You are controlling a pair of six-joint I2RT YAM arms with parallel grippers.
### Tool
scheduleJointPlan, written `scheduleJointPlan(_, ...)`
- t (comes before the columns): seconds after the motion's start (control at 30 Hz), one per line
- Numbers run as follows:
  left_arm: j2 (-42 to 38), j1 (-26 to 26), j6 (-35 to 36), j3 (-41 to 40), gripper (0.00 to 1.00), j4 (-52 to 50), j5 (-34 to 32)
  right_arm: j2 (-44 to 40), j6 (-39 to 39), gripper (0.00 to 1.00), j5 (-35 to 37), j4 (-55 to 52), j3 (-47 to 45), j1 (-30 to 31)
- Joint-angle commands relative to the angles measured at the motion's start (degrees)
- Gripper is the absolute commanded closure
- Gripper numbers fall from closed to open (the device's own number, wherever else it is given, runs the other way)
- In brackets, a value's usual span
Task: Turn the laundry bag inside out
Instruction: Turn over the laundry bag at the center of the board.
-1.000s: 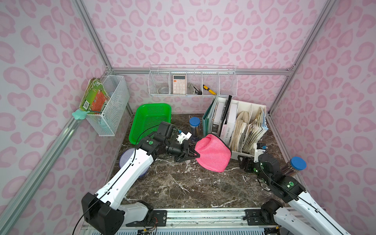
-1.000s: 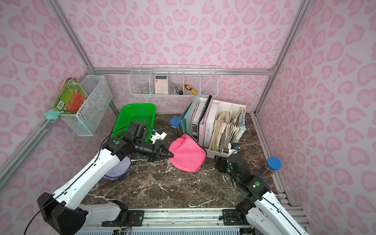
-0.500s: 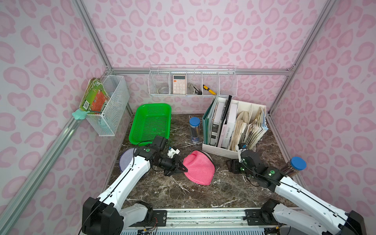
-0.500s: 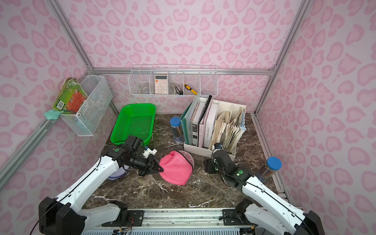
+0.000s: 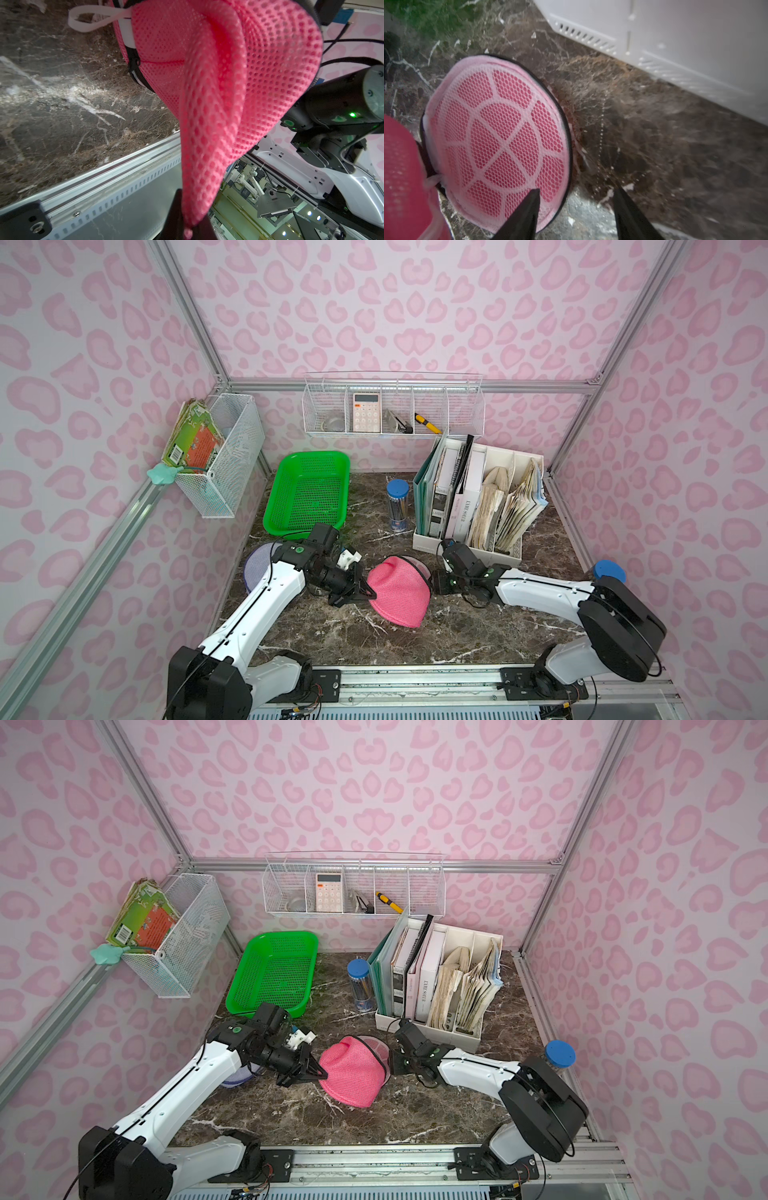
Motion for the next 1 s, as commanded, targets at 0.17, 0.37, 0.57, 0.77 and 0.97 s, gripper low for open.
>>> scheduleJointPlan(0.17, 0.4, 0.1, 0.8, 0.5, 1.0, 0.2, 0.0, 6.5, 1.9, 0.56, -1.0, 6.2, 1.7, 2.2)
scheduleJointPlan(0.37, 0.9, 0.3, 0.8, 0.6, 1.0, -0.4, -1.6, 5.0, 2.4, 1.0, 1.8, 5.0, 0.6, 2.1)
scheduleJointPlan(0.57, 5.4, 0.8, 0.0, -0.3, 1.0, -0.1, -6.0, -7.9, -1.2, 1.0, 9.3, -7.3, 1.4, 1.4)
scheduleJointPlan(0.77, 14.1, 0.8, -0.2, 0.8, 1.0, 0.7, -11.0, -20.7, -5.1, 1.0, 16.3, -20.2, 6.6, 0.9)
scheduleJointPlan(0.97, 24.4, 0.7, 0.2, 4.5, 1.0, 0.6, -15.5, -26.4, -8.5, 1.0, 20.2, -29.5, 16.3, 0.8)
